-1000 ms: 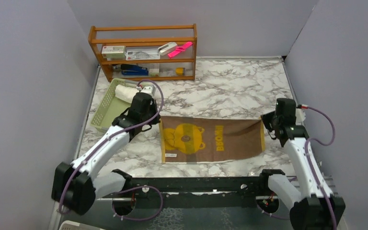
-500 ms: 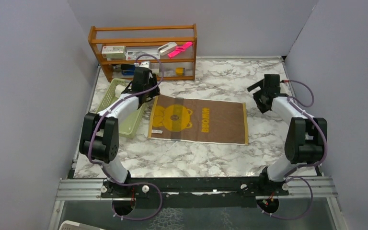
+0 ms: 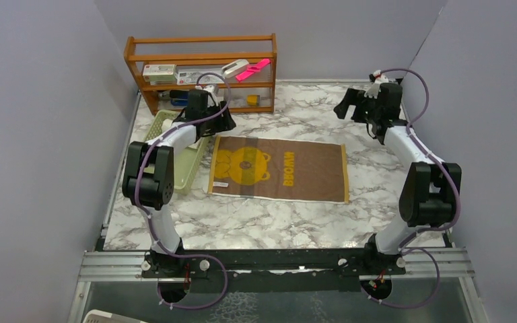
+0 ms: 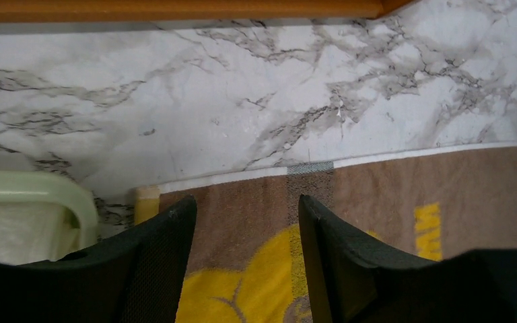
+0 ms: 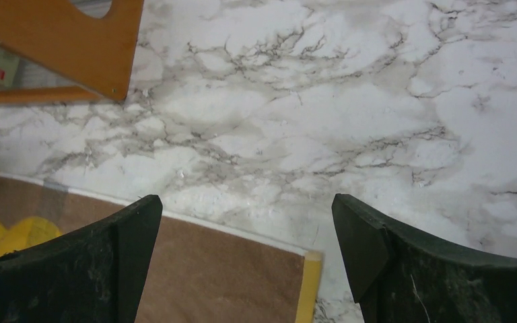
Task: Roll the towels
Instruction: Flatten out the towel at the center of the board, then fold the towel at the center of the board.
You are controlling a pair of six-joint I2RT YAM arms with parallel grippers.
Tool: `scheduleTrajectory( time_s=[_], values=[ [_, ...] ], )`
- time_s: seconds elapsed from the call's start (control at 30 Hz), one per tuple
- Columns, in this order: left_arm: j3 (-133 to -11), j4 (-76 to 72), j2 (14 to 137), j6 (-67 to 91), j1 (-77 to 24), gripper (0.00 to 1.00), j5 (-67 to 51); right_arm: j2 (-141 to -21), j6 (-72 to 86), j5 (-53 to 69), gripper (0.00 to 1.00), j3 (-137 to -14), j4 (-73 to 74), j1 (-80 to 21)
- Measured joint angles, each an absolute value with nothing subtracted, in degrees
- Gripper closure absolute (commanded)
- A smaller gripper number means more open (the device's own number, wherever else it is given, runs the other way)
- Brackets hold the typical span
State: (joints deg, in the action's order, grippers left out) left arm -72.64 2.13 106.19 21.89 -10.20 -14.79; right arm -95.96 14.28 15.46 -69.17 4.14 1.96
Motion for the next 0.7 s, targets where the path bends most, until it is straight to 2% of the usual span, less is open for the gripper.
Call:
scheduleTrajectory(
  time_s=[0.13, 0.37, 0.7],
  values=[
    [-73.6, 3.36, 110.08, 23.2, -10.24, 0.4, -17.74, -90.83, 9.37, 17.19, 0.0, -63.26, 3.27, 1.93],
    [-82.85, 11.73, 114.72, 20.95, -7.79, 0.4, -17.34, -90.59, 3.11, 14.96, 0.05, -59.35, 3.33, 1.96],
    [-87.99, 15.46, 117.08, 18.26, -3.16, 0.46, -19.31, -102.37, -1.58, 14.66, 0.25, -62.15, 7.75, 3.14]
  ],
)
